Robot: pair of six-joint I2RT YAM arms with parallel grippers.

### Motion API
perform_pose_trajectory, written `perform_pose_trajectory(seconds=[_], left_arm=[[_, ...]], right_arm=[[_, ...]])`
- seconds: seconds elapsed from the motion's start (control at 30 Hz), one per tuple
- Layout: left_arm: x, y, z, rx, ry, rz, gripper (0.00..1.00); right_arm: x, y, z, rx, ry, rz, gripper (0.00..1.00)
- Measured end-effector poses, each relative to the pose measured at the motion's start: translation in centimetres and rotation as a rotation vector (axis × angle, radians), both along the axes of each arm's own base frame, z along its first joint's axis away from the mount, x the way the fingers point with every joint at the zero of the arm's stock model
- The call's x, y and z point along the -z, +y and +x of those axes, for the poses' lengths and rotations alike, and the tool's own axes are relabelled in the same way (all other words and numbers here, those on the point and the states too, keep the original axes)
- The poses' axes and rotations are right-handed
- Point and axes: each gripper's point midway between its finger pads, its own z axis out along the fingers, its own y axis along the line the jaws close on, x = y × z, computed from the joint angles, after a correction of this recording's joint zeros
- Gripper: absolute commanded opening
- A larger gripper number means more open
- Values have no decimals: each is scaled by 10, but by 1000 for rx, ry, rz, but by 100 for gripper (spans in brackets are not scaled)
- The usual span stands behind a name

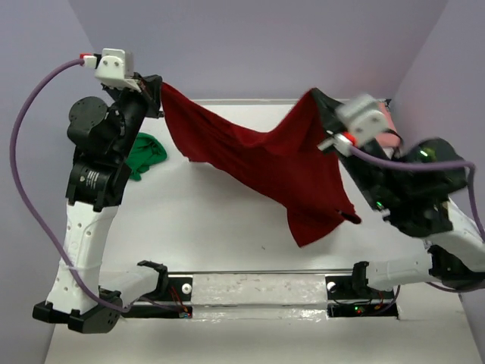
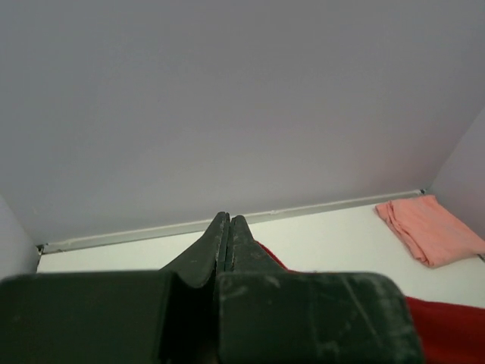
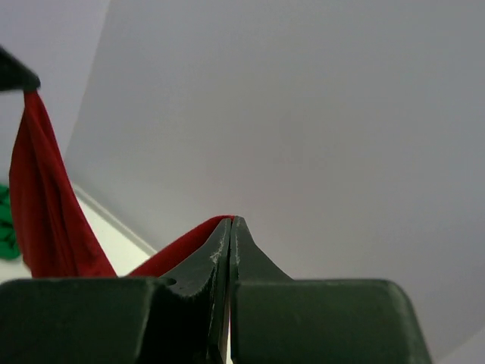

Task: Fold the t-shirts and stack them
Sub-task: Flatten the tshirt out

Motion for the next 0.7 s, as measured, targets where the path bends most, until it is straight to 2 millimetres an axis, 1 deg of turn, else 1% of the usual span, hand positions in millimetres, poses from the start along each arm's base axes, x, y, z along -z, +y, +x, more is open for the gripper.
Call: perform_pose_trajectory(seconds=[0.03, 0.07, 0.1, 0.13, 0.17, 0.2, 0.23, 0.27, 0.3, 0.33, 0.37, 0.4, 0.43, 0.47, 0.53, 0.57, 0.6, 0.63, 0.67, 0.7], left_arm=[[-7, 3, -9, 0, -23, -7, 0], [-11, 5, -17, -1, -40, -11, 0], [-16, 7, -26, -1, -61, -17, 0], [-22, 10, -34, -2, -81, -23, 0], [-26, 12, -40, -3, -94, -25, 0], [-28, 12, -42, -3, -103, -27, 0], [-29, 12, -44, -3, -108, -28, 0], [-33, 13, -47, -5, -121, -32, 0], [-35, 14, -47, -10, -126, -34, 0], [-37, 15, -47, -15, -130, -37, 0], [-36, 15, -44, -20, -126, -37, 0], [-35, 14, -40, -27, -119, -33, 0], [-34, 14, -35, -33, -112, -28, 0], [-32, 13, -30, -42, -104, -22, 0], [-31, 14, -21, -64, -94, -13, 0], [-26, 13, -12, -80, -76, -3, 0], [-20, 13, -6, -87, -57, 6, 0], [-14, 11, -1, -92, -37, 15, 0], [-9, 11, 2, -97, -23, 22, 0], [-5, 10, 3, -97, -9, 30, 0]], right_arm=[[5, 13, 6, -25, 1, -38, 0], [14, 28, 25, -27, 13, -83, 0], [28, 37, 46, -11, 35, -112, 0], [44, 42, 65, 7, 67, -139, 0], [64, 44, 92, 31, 116, -177, 0], [82, 39, 122, 76, 167, -192, 0], [96, 33, 145, 105, 212, -194, 0], [114, 21, 174, 158, 273, -195, 0], [129, 10, 199, 206, 324, -197, 0], [138, -2, 215, 258, 359, -195, 0], [149, -16, 238, 321, 398, -193, 0], [155, -26, 253, 367, 423, -187, 0], [157, -34, 260, 393, 441, -183, 0], [153, -39, 263, 406, 443, -168, 0], [136, -52, 261, 435, 421, -127, 0], [123, -60, 257, 448, 399, -101, 0], [107, -70, 247, 457, 370, -71, 0], [99, -75, 240, 462, 357, -57, 0], [81, -86, 222, 466, 321, -23, 0], [71, -93, 212, 466, 303, -6, 0]])
